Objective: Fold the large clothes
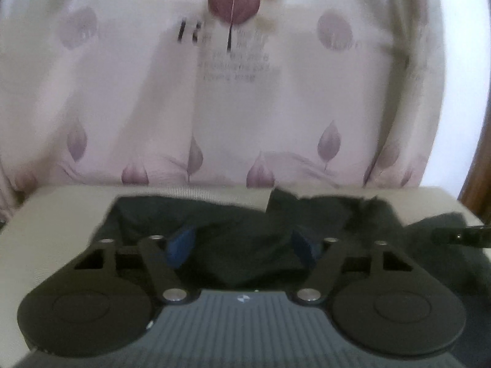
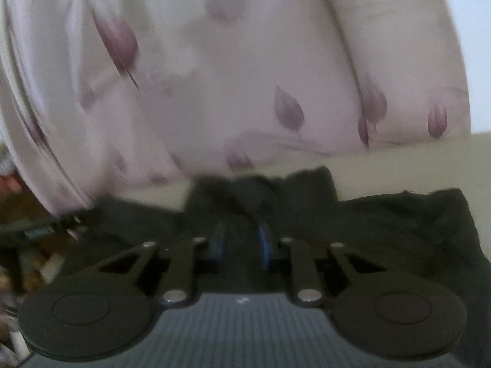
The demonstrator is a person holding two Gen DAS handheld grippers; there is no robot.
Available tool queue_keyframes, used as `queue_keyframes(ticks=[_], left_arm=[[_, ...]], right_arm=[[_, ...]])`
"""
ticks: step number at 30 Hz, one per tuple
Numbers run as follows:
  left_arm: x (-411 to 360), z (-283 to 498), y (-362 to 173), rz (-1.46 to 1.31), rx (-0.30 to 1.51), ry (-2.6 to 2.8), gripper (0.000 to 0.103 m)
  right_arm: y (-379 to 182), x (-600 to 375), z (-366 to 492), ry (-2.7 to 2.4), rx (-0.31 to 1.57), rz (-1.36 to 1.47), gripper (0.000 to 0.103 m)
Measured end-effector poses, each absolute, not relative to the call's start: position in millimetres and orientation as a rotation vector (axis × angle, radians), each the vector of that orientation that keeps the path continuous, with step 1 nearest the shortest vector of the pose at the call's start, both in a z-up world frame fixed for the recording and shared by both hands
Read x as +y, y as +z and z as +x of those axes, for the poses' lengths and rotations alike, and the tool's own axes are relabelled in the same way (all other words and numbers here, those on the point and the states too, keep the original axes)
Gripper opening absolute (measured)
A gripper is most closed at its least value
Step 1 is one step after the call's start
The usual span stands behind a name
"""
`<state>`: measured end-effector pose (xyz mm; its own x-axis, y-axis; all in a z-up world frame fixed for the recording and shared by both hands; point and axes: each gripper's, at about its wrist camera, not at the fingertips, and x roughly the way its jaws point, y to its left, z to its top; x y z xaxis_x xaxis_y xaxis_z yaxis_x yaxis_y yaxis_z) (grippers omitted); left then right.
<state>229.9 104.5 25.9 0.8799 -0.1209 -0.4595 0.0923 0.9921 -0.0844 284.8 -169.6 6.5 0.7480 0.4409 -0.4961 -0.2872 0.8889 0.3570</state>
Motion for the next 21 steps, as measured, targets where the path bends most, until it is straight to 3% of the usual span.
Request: queue_keyframes(ticks=[5,11,21], left_arm=[[130.6,262.3,-19.4,-0.155,0.548,-0.019,0.068],[125.5,255.6,-41.6,-0.140,0.502,0.002,0.069],[134.8,263.3,-57.2,-0.208,0.550,-0.019,0.070]], right_arm=[[-32.3,-179.6,318.0,0.348,0.675,0.344,0.019],[-74.6,-192.9,327.5,0.358,0.706,0.516,0.009],[-87.9,-197.7,332.4,0.339,0.728,0.570,0.000]])
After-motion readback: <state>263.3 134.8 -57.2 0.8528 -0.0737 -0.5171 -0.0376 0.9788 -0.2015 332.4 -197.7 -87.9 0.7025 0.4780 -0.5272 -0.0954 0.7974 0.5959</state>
